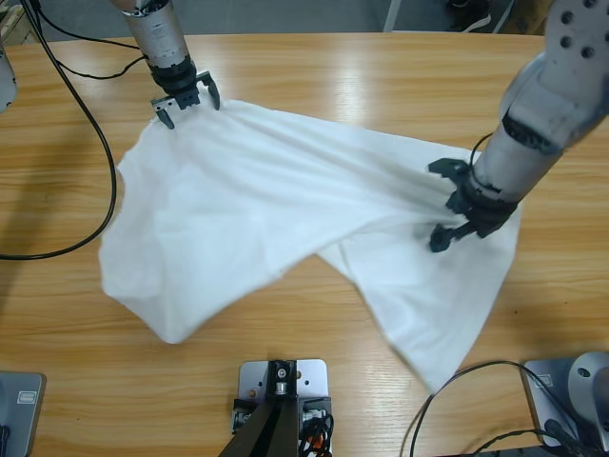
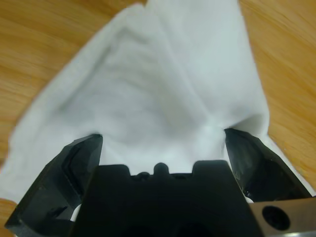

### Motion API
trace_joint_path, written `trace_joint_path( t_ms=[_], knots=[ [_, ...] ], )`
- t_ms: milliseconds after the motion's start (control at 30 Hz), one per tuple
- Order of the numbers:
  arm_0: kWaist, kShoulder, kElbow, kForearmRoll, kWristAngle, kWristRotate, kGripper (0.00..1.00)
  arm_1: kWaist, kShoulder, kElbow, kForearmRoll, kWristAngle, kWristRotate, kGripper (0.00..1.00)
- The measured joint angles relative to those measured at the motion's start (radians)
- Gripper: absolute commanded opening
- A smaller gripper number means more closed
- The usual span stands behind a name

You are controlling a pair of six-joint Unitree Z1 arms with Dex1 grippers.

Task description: Fold clothes

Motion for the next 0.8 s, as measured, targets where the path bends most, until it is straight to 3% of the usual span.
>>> trace_joint_path(
  t_ms=[133,300,500,633,800],
  knots=[
    [0.009,0.0,0.0,0.0,0.005,0.015,0.959,-0.102,0.033,-0.059,0.068,-0.08,-0.027,1.0],
    [0.022,-0.001,0.0,0.0,0.007,0.028,0.959,-0.217,0.041,-0.094,0.085,-0.104,-0.1,1.0],
    [0.029,-0.003,0.0,0.0,0.011,0.037,0.979,-0.224,-0.06,-0.136,0.098,-0.106,-0.207,1.0],
    [0.043,-0.013,0.002,0.0,0.021,0.055,1.0,-0.172,-0.184,-0.162,0.196,-0.095,-0.236,1.0],
    [0.044,-0.223,0.043,0.0,0.03,0.077,1.0,-0.129,-0.392,-0.169,0.311,0.03,-0.198,1.0]
  ],
)
